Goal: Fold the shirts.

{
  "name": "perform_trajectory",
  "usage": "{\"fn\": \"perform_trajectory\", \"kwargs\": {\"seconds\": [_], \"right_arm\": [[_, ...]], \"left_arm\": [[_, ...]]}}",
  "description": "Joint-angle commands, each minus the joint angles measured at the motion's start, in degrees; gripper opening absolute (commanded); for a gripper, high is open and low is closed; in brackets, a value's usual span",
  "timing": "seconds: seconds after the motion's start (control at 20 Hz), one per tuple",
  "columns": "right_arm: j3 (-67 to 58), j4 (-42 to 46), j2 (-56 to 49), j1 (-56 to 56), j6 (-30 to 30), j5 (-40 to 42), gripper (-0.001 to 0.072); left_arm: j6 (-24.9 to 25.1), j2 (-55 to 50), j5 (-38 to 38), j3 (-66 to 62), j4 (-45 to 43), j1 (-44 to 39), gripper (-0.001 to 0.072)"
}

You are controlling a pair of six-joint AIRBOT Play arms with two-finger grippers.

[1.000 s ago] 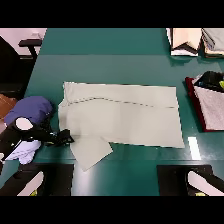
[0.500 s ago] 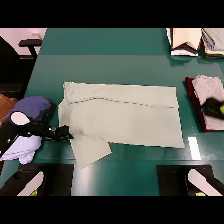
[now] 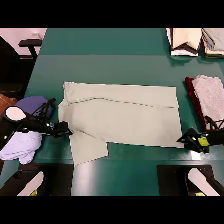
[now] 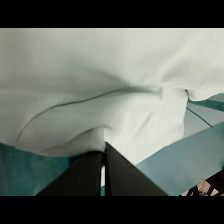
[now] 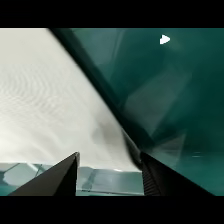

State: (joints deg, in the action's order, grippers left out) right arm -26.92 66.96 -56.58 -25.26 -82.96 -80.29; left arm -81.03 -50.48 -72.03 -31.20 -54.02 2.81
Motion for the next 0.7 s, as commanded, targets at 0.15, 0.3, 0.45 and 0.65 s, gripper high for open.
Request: {"fn": "perform_trajectory", "kwargs": {"seconds": [0.15,0.3,0.45,0.65], "right_arm": [[-2.08,-0.81,-0.09,8.41,0.09,3.45,0.0037],[-6.25,2.36,2.23,11.17,0.02,-0.22,0.0022],[-10.01,9.55,8.31,14.05,-0.13,-7.32,0.0021],[-16.26,14.25,14.86,16.06,-1.70,-11.69,0.0021]], "left_arm": [[0.07,0.50,-3.61,-1.09,-4.48,0.02,0.0019],[-3.15,7.72,-6.91,-1.46,-10.14,0.02,0.0019],[-3.85,14.80,-16.37,-1.55,-9.70,0.02,0.0019],[-6.14,16.65,-19.52,-5.79,-8.98,0.02,0.0019]]}}
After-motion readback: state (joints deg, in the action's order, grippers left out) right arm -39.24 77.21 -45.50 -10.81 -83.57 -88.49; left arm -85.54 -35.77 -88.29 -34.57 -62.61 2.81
